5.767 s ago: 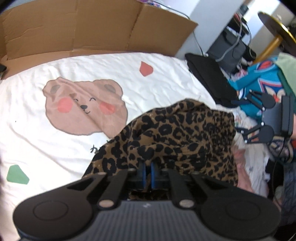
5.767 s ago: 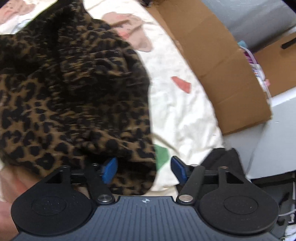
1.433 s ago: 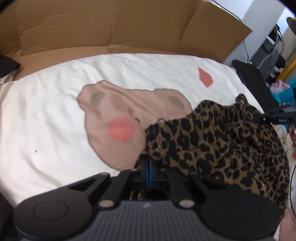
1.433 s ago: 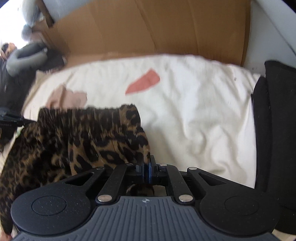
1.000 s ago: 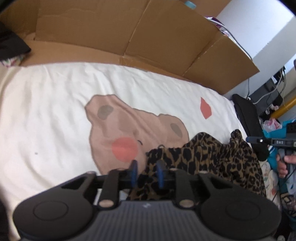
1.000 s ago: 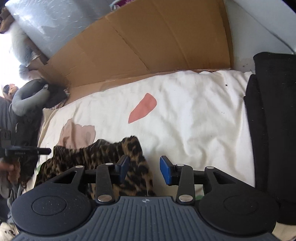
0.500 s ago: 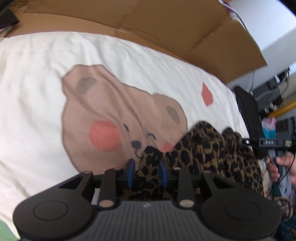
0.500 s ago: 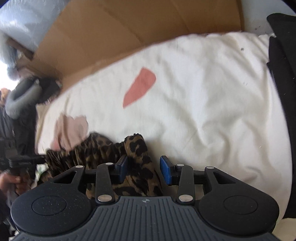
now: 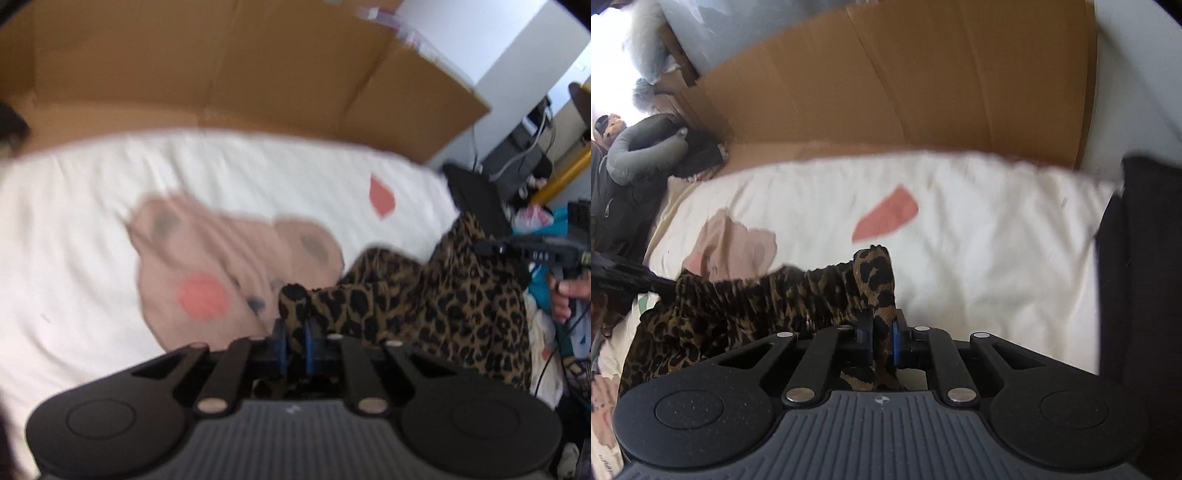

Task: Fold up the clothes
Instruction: 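Lift the leopard shorts by the waistband with both grippers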

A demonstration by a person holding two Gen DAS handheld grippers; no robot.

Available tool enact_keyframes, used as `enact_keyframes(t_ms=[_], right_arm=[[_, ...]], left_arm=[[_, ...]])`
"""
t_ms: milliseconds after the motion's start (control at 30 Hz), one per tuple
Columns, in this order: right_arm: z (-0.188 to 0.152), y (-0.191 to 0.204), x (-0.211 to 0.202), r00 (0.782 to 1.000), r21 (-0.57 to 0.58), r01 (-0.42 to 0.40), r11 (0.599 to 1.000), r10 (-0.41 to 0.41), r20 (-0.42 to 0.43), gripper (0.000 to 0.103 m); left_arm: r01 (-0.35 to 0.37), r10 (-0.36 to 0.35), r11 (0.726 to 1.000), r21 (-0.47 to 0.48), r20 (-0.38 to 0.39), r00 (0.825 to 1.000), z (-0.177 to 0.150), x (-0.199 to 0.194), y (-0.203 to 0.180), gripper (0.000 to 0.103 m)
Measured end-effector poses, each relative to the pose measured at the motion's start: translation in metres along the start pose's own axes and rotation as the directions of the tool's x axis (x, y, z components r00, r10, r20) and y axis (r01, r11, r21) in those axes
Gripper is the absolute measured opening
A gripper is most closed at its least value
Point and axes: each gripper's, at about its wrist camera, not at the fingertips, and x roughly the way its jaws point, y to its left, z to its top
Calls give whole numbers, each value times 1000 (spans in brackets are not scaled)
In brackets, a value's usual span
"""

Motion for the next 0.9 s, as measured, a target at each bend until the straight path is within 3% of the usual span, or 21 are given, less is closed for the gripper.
enact_keyframes(t_ms=[267,533,900], right_arm=[[24,35,-26,989,-125,25,992,-6,145,8],[58,42,4,991,-198,43,979,-17,129,8],[94,41,85,994,-264,107,959,-96,55,8]], left_arm=[[-108,90,988,111,159,983,34,-55,-17,10],[-158,143,982,99,145,979,55,-28,10,10],[-207,202,977,50,83,976,76,26,57,10]])
